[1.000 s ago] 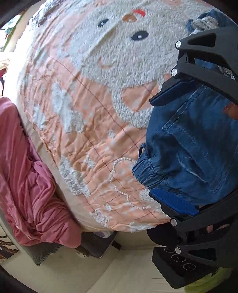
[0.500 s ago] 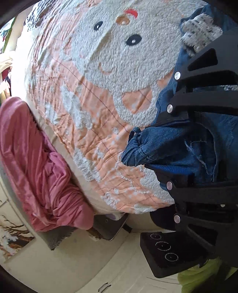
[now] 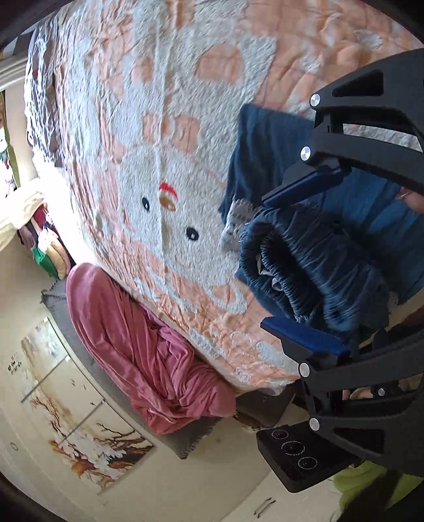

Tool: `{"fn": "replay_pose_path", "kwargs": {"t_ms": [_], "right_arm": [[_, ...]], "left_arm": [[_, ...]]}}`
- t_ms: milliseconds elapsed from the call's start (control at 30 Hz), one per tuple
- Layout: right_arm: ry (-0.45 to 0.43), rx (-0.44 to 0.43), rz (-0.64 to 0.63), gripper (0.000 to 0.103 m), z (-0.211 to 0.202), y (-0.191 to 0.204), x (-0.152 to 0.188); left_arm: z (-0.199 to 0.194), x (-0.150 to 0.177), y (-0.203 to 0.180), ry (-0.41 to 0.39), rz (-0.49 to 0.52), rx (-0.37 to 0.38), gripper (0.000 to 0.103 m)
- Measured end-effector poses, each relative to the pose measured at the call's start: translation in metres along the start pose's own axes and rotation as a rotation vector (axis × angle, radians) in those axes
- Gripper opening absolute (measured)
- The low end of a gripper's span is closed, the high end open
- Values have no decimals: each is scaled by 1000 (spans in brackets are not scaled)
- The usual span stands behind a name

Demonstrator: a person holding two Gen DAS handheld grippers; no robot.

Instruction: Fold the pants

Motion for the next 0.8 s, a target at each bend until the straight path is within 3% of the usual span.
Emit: {"fn": "replay_pose_path", "kwargs": {"t_ms": [200, 233, 467, 600, 800], "right_arm": [[-27, 49, 15, 82, -6, 5, 17], [-26, 75, 5, 86, -3, 9, 18], [68, 348, -65, 86, 15, 1, 37], [75, 367, -24, 86, 11, -19, 51], [51, 373, -4, 86, 6, -26, 63]], "left_arm": [[18, 12, -18, 31, 55, -3, 63], [19, 13, -20, 29, 59, -1, 64], [1, 36, -20, 18, 90, 35, 66], [-21, 36, -8, -13, 45, 81, 73], [-30, 24, 20, -33, -9, -1, 75]]}}
Point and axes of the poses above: each gripper's, at about its wrist camera, not at the fingertips, and z roughly the way its jaws point, y to its left, x to its underside, the point moved 2 cm from there along z, roughly the way its jaws point, and after that the axes turned 9 degrees about y, right-handed, at the moved point
